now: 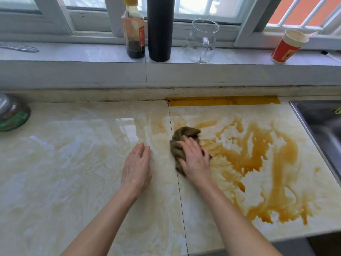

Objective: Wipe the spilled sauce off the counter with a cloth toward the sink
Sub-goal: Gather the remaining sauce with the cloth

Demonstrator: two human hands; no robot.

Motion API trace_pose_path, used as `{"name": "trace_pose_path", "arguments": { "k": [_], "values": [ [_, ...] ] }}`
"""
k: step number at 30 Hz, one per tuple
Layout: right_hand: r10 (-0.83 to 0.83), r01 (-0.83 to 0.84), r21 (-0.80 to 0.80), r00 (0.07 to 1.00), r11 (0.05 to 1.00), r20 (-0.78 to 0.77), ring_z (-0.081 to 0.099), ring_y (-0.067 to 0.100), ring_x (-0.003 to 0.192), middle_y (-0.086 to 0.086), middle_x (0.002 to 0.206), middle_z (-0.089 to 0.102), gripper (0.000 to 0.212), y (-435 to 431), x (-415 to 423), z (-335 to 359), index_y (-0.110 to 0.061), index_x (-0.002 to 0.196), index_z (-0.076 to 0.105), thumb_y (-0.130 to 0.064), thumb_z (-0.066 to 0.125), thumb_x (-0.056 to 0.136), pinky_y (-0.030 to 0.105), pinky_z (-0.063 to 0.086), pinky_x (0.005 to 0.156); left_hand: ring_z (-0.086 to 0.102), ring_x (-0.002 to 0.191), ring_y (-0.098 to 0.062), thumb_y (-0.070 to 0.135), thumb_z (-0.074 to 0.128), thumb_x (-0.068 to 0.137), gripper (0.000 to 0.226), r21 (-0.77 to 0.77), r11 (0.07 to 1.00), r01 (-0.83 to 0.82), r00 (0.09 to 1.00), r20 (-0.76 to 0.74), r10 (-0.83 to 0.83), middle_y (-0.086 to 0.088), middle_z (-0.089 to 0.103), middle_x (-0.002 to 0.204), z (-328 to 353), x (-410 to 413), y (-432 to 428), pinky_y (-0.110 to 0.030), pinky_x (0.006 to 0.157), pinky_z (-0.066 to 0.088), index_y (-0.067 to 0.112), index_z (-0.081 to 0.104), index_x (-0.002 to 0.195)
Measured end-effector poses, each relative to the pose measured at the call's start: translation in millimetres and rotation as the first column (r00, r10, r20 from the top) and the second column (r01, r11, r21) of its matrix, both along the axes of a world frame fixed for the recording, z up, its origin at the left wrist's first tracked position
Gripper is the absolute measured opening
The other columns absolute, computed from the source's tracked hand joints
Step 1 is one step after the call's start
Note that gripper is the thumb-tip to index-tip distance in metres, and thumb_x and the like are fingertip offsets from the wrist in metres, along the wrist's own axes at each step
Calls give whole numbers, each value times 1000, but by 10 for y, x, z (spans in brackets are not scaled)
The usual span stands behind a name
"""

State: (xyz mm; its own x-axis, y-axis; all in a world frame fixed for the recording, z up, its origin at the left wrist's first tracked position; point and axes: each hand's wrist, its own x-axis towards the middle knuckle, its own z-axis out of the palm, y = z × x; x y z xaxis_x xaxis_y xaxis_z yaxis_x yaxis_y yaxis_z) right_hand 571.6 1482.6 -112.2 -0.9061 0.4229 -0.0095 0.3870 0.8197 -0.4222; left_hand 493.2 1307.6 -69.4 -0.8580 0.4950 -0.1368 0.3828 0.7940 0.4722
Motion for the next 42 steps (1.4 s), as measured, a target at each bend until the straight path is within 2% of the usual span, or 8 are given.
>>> {"name": "trace_pose_path", "arguments": {
  "k": [5,11,18,24,32,36,39,42],
  "values": [
    [-354,349,-70,931,935,-93,31,17,139,-3,149,43,50,215,-57,78,-23,138,51,-11,57,90,43,24,109,17,145,-26,11,35,97,53,-9,1000,10,1000,0,-10,-12,18,157,14,-162,-16,-36,118,18,5,22,148],
    [70,-60,147,996,987,-59,27,25,142,0,153,37,62,-405,-252,-57,-34,141,44,-22,55,81,51,23,108,9,147,-24,14,35,95,61,-76,995,70,997,-36,-73,-13,8,159,-80,-238,43,-34,120,13,2,10,150],
    [-304,324,139,941,936,-149,45,30,121,5,135,57,54,211,-356,7,-23,127,62,1,61,79,45,36,91,-4,147,-22,31,37,98,71,-216,970,112,994,10,-113,-11,-6,159,-122,-266,59,-33,121,3,3,-2,150],
    [91,-32,282,975,959,-201,50,29,119,7,128,60,41,-395,-700,43,-24,116,67,-6,52,82,45,42,90,-5,147,-21,36,37,98,74,-273,953,130,991,14,-131,-11,-8,159,-73,-285,89,-31,120,3,3,-4,150],
    [-325,330,264,944,906,-60,45,36,119,16,133,53,55,74,-677,36,-20,130,60,-9,69,77,46,40,87,-8,147,-22,40,33,99,74,-288,941,178,983,2,-185,-11,-12,158,-92,-319,30,-31,119,0,3,-8,149],
    [-148,165,246,985,955,-87,41,31,123,13,137,49,52,-481,-827,35,-20,131,57,-42,46,86,49,39,91,-6,147,-22,36,32,99,70,-267,948,175,983,1,-181,-13,-9,158,-98,-342,56,-31,120,0,2,-4,149],
    [2,18,261,997,965,-76,43,31,125,8,141,49,49,-481,-997,-20,-26,133,56,-39,35,91,50,41,91,-6,147,-21,37,34,99,72,-240,955,173,984,-2,-179,-12,-9,159,-108,-345,38,-29,119,-1,3,-4,149],
    [-102,120,283,992,952,-79,45,31,119,9,135,52,42,-180,-1004,-20,-28,131,58,-24,47,91,45,42,86,-9,147,-19,41,37,98,76,-222,961,166,985,1,-170,-8,-12,159,-101,-342,13,-29,118,-2,6,-6,150]
  ]
}}
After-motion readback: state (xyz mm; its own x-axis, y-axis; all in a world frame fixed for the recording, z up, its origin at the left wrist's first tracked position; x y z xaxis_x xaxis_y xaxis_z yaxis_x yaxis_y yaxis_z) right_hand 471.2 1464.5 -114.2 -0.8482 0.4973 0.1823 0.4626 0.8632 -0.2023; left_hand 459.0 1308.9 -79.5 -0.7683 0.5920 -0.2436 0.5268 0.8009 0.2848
